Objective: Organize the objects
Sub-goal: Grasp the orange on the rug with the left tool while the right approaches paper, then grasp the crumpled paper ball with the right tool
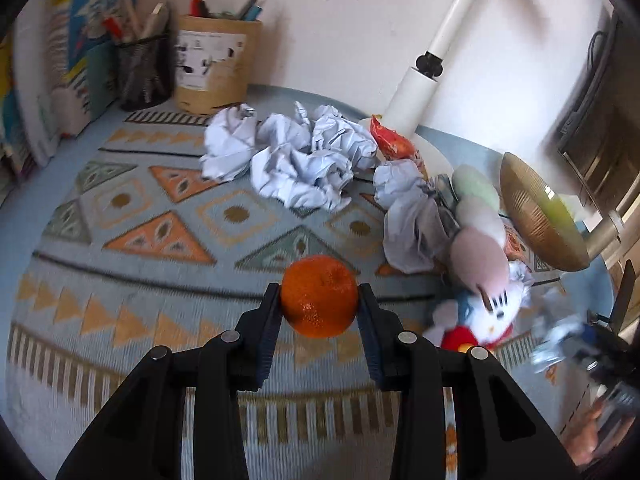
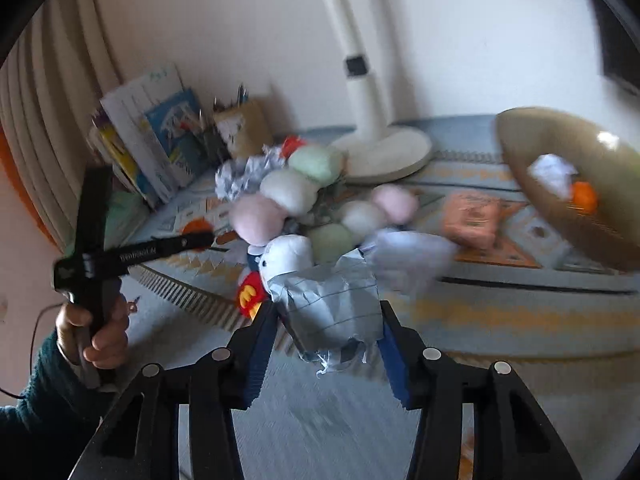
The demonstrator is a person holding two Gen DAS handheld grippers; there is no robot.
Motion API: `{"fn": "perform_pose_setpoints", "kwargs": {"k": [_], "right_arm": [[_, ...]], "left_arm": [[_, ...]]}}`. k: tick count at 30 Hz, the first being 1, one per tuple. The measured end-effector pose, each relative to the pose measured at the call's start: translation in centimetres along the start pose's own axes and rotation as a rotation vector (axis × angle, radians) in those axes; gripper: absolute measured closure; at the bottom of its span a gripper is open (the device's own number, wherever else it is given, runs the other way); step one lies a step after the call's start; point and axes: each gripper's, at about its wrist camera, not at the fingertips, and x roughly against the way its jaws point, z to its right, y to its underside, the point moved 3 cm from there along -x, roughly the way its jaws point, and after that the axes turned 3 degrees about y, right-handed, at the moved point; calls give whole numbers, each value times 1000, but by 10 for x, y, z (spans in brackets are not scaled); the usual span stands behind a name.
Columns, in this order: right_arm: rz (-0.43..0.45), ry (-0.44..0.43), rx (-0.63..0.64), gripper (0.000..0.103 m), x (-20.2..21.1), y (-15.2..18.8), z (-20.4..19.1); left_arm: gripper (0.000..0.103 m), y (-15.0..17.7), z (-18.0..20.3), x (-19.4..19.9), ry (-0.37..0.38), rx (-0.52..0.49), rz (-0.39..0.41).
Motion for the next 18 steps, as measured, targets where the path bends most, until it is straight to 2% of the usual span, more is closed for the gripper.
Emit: {"fn": "perform_pose_setpoints", "kwargs": {"k": [3, 4, 6, 8, 11, 13, 18], "right_arm": [[9, 87, -73, 54, 16, 3, 29], [-1, 112, -95, 53, 16, 4, 38], [-43, 135, -129, 53, 7, 5, 47], [-48, 134, -120, 52, 2, 5, 45], [-36, 190, -73, 45, -10, 7, 41], [-56, 180, -80, 32, -14, 11, 46], [-45, 118, -155, 15, -9, 14, 61]], "left_arm": [[69, 7, -5, 9, -28, 6, 37], [69, 6, -3, 15, -44, -5, 79], [69, 7, -2, 14, -64, -24, 90], [69, 7, -5, 12, -68, -35, 87], [69, 6, -8, 15, -65, -28, 98], [69, 5, -10, 13, -64, -22, 89], [69, 8, -3, 11, -58, -52, 88]]}}
